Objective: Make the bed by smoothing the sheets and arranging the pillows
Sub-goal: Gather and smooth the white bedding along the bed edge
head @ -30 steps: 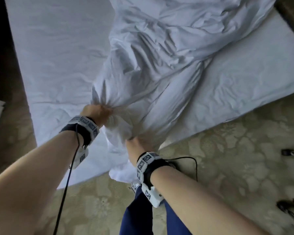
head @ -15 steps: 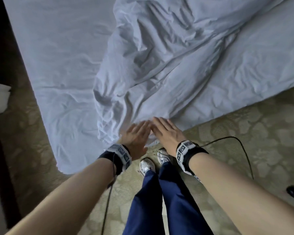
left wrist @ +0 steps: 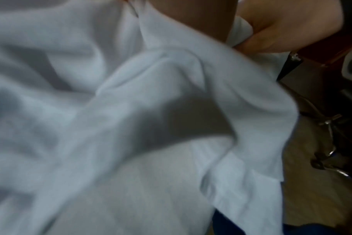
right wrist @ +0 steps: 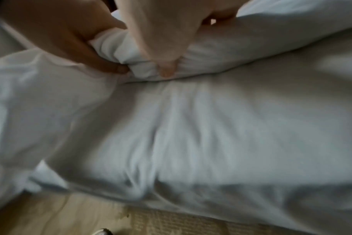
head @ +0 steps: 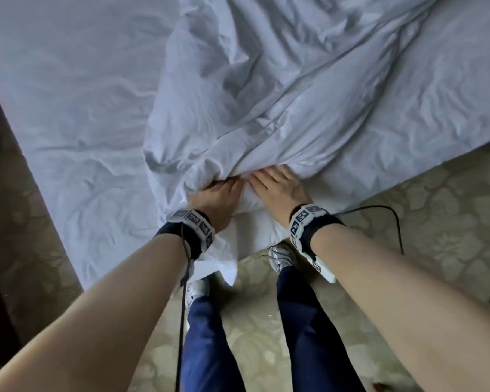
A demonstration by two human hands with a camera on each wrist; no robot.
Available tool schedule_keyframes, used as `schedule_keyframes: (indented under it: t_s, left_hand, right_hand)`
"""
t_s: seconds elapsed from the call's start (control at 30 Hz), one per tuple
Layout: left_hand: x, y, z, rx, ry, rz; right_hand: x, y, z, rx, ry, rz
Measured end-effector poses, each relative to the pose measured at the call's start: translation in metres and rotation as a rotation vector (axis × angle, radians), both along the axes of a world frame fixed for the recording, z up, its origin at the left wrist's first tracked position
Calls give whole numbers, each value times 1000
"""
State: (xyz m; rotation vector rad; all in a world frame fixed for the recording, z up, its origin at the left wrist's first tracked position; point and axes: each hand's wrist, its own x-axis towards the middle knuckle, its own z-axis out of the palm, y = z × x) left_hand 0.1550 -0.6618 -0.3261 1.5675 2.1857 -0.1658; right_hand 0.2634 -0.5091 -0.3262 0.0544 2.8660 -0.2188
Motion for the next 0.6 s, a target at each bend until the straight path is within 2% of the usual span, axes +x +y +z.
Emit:
schedule_keyframes:
  t_s: [0.1,0.2,0.27,0.37,0.47,0.6]
  left_hand:
    - [-11,4,2,-5,-31,-38]
    - [-27,8,17,-89,-86,-118]
    - [-34,4,39,-115,-1,-184]
    - [-38,-23,68,-121,131,-344]
    - [-35,-67,97,-149,133,-401]
    - [-18,-123,119,-167,130,-462]
  right_hand:
    - [-14,-14,9,-46,40,-114]
    - [-24,-27,34,20,-153,-238]
    - [-25,-42,50,144,-259,-297]
    - [-25,-82,70,243,-313,-352]
    - [-17,-133,87,260,-310,-418]
    - [3,-190,113,188,-306,-481]
